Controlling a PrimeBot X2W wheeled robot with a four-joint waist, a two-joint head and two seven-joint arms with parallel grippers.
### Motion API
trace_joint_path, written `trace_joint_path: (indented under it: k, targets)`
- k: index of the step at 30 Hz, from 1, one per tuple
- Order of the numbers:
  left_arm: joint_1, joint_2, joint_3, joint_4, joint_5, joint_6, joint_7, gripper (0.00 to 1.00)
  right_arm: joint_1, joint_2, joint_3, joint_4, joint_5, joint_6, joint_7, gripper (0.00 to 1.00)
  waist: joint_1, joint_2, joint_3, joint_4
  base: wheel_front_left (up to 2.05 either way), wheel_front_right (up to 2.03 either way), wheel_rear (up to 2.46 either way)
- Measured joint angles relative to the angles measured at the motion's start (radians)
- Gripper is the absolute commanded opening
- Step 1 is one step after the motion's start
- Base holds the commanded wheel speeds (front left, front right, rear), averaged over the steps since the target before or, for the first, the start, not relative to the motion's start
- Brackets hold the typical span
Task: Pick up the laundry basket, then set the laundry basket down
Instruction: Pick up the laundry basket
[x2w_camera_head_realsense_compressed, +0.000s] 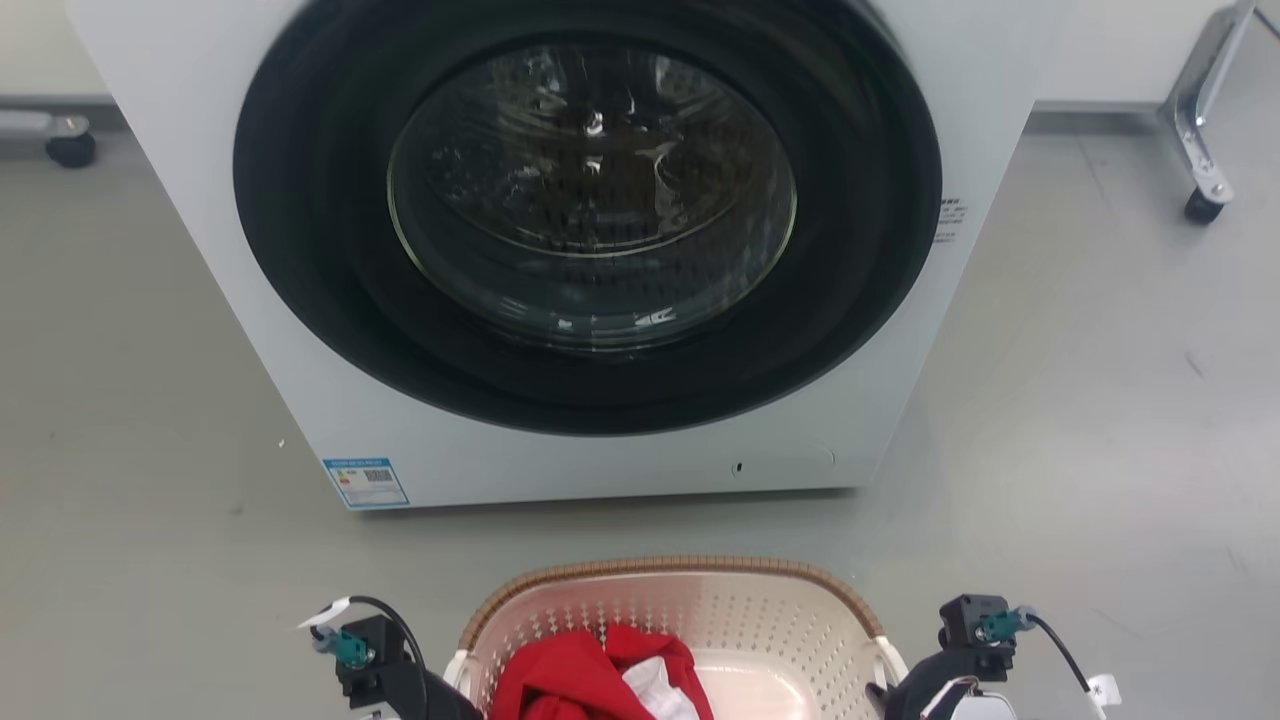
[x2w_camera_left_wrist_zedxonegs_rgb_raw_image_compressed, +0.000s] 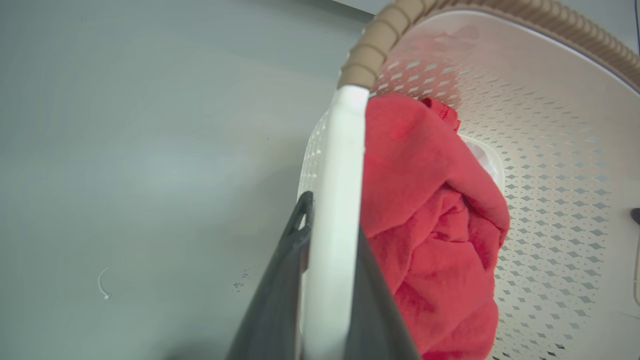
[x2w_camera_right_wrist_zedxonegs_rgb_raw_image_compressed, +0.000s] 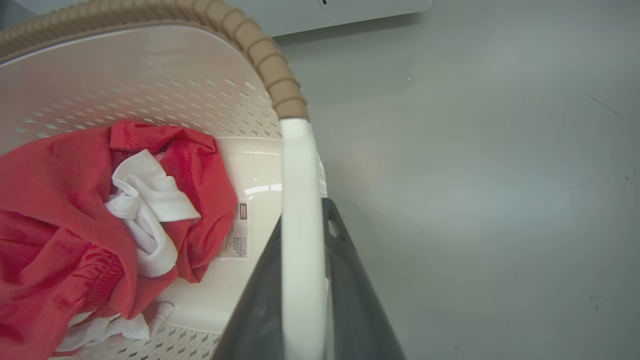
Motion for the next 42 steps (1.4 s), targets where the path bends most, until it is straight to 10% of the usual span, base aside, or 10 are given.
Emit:
trace_joint_path:
  k: [42]
  targets:
    - [0.134,-0.004,-0.012,0.0,-0.04,0.054,0.133,0.0,0.12,0.005,0.031,0.011,0.078,0.001,0.133,0.0,0.0002,0.0001,-0.158,0.007,0.0,0.0,0.0]
